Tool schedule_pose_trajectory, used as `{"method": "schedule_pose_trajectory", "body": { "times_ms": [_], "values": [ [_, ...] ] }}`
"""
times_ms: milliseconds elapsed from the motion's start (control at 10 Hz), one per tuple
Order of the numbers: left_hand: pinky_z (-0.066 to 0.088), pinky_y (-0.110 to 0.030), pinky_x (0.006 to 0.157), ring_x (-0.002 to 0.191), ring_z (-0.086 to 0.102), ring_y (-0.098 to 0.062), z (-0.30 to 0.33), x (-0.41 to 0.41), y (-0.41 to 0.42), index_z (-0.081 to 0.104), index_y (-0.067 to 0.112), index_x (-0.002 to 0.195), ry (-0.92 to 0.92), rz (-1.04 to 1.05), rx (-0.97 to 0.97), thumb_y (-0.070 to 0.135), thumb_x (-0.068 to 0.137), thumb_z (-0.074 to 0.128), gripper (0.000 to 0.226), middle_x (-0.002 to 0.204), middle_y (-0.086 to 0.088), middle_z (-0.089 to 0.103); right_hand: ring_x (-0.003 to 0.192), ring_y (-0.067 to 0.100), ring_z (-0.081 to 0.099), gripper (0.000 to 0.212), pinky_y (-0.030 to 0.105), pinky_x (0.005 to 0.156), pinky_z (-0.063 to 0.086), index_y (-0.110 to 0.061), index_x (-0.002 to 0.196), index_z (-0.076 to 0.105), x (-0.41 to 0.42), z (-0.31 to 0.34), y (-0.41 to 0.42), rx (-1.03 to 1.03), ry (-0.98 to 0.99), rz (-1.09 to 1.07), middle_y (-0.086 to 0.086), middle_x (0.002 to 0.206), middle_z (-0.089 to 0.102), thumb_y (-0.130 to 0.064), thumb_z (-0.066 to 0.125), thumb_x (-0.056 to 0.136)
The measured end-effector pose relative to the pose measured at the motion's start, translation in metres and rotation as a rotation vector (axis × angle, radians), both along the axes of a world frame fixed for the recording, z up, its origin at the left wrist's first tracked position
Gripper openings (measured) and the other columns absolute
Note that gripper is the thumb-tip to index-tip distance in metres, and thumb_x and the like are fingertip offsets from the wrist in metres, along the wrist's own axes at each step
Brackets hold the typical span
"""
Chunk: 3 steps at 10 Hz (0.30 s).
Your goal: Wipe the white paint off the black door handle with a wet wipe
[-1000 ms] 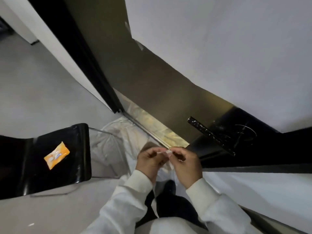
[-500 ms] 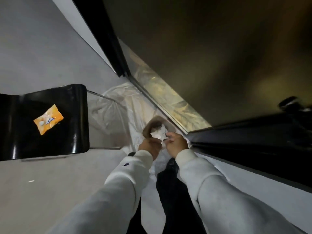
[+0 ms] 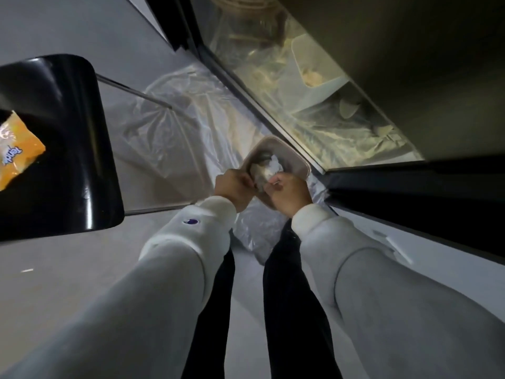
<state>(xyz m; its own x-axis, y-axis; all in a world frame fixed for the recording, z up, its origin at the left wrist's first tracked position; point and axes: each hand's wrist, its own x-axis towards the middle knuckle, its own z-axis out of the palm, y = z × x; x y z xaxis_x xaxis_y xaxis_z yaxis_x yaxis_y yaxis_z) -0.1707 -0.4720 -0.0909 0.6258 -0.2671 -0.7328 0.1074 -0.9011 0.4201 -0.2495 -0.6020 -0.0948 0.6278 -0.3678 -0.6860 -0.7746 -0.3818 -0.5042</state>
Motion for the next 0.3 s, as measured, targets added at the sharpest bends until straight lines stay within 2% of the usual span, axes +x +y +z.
{"method": "schedule_pose_trajectory", "body": {
  "times_ms": [100, 200, 300],
  "values": [
    [0.041, -0.025, 0.074, 0.092, 0.062, -0.03, -0.018, 0.012, 0.003, 0.064, 0.026, 0.067, -0.031, -0.011, -0.007, 0.018, 0.081, 0.06, 0.017, 0.082, 0.002, 0.064, 0.1, 0.02, 0.066, 0.028, 0.015, 0.085, 0.039, -0.005, 0.107, 0.072, 0.01, -0.027, 0.002, -0.029, -0.008, -0.003, 0.01, 0.113, 0.072, -0.024, 0.068, 0.086],
    [0.038, -0.027, 0.071, 0.086, 0.058, -0.029, -0.024, 0.024, 0.003, 0.056, 0.027, 0.061, -0.03, -0.018, -0.02, 0.025, 0.084, 0.056, 0.024, 0.082, -0.001, 0.063, 0.1, 0.024, 0.067, 0.016, 0.03, 0.095, 0.05, -0.009, 0.093, 0.073, 0.02, -0.028, 0.002, -0.023, -0.009, -0.042, 0.013, 0.116, 0.071, -0.022, 0.067, 0.086],
    [0.039, -0.026, 0.07, 0.085, 0.058, -0.027, -0.011, 0.036, 0.004, 0.057, 0.028, 0.063, -0.033, -0.009, -0.042, 0.03, 0.088, 0.052, 0.025, 0.087, -0.004, 0.069, 0.101, 0.024, 0.067, 0.013, 0.033, 0.096, 0.05, -0.007, 0.092, 0.072, 0.032, -0.006, 0.004, -0.023, -0.06, -0.076, 0.01, 0.1, 0.075, -0.019, 0.068, 0.089]
  ]
}}
